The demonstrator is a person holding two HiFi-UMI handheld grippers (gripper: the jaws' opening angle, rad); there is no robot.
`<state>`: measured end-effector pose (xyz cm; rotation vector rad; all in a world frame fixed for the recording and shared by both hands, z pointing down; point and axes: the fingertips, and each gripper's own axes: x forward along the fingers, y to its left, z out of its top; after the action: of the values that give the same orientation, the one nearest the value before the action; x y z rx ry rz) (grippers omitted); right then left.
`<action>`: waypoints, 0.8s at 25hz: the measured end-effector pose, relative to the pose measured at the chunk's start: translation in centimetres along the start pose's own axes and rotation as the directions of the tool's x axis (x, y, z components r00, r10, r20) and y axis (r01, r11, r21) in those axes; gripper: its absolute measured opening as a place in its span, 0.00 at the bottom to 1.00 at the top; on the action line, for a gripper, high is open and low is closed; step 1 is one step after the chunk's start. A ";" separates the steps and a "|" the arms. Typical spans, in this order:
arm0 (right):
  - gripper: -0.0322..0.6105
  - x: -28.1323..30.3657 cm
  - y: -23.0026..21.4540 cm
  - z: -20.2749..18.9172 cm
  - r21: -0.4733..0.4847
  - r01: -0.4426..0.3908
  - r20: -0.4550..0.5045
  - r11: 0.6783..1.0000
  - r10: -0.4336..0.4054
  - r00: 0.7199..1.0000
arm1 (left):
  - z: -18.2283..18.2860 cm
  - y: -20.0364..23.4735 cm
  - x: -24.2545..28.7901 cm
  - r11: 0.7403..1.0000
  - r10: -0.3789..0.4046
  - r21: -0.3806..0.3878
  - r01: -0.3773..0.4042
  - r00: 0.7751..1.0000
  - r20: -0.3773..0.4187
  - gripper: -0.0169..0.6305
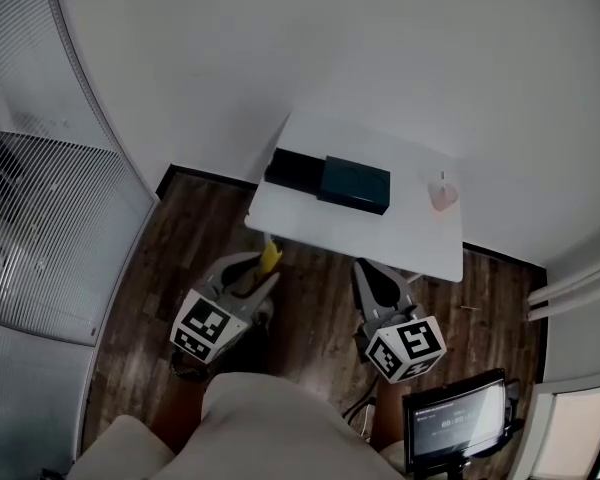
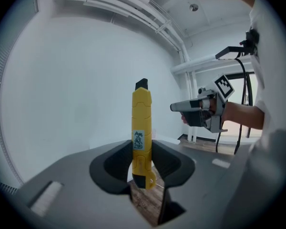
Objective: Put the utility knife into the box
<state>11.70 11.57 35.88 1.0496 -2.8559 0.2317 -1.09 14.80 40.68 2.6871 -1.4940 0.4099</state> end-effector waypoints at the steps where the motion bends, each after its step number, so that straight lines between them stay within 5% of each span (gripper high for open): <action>1: 0.05 0.4 -0.3 -0.1 -0.006 0.003 -0.006 1.000 -0.003 1.000 | 0.0 0.4 0.5 1.000 -0.004 -0.001 0.004 1.000 0.002 0.22; 12: 0.05 5.2 -6.0 2.2 0.071 0.073 0.045 0.995 -0.077 0.996 | 2.1 6.0 6.8 0.998 -0.060 0.001 0.060 0.998 0.036 0.22; 20: 0.05 10.3 -6.5 4.1 0.033 0.019 0.064 0.999 -0.021 0.998 | 2.5 10.6 10.0 0.995 -0.100 0.014 0.099 0.995 0.023 0.22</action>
<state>7.91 -0.56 33.97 1.1113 -2.9063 0.2477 -4.46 0.43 39.78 2.7715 -1.3603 0.3860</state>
